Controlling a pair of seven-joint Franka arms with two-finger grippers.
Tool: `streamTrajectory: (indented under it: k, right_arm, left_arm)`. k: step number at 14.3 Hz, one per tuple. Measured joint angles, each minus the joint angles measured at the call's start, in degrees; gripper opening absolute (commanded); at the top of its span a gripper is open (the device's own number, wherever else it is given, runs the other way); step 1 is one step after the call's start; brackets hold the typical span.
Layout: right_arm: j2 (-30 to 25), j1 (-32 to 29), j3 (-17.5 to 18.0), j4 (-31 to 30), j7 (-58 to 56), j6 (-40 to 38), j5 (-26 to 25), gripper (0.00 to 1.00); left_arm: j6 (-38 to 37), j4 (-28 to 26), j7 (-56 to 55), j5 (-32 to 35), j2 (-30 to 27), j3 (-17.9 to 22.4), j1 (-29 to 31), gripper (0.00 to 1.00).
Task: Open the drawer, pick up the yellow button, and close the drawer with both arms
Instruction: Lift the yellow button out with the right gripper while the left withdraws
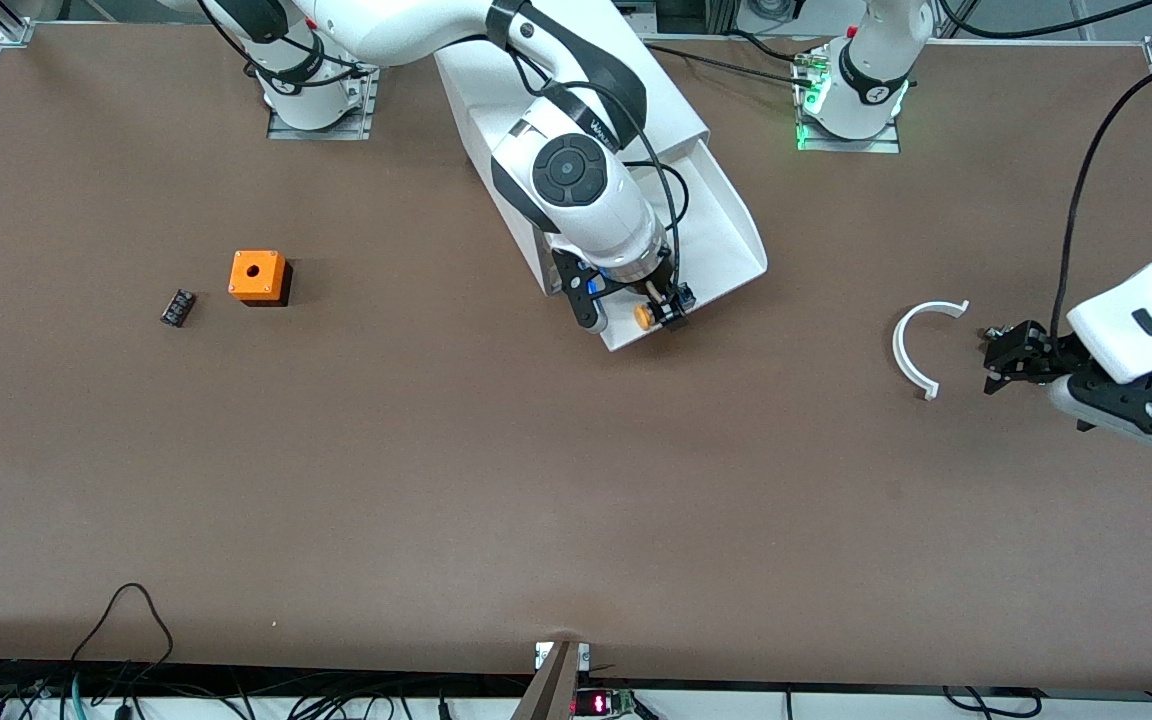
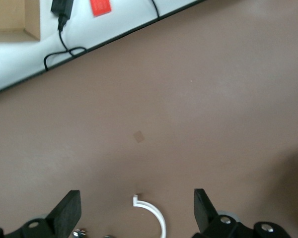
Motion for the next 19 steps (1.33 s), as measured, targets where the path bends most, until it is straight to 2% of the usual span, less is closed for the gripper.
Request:
streamTrajectory:
  k: [3,7,10,14,19]
  right_arm:
    - [0.0,0.0,0.2,0.9,0.0,-0.9,0.0,0.00]
    - [-0.8,-0.1,1.0,5.7,0.0,-4.6,0.0,0.00]
    - [-2.6,-1.0,0.9,7.1,-3.6,-7.3,0.0,0.00]
    - [-5.2,-6.2,0.8,7.3,-16.6,-13.6,0.0,0.00]
    - [-8.0,-16.2,0.6,7.4,-38.8,-21.8,0.0,0.00]
  left_arm:
    - [-0.6,0.1,-2.7,0.0,0.0,0.0,0.0,1.00]
    - [-1.3,0.1,-4.3,0.0,0.0,0.0,0.3,1.00]
    - [-2.0,0.1,-5.1,0.0,0.0,0.0,0.3,1.00]
    - [-3.7,0.3,-8.6,0.0,0.0,-0.1,0.2,1.00]
    - [-8.9,0.8,-15.9,0.0,-0.1,-1.9,-0.1,1.00]
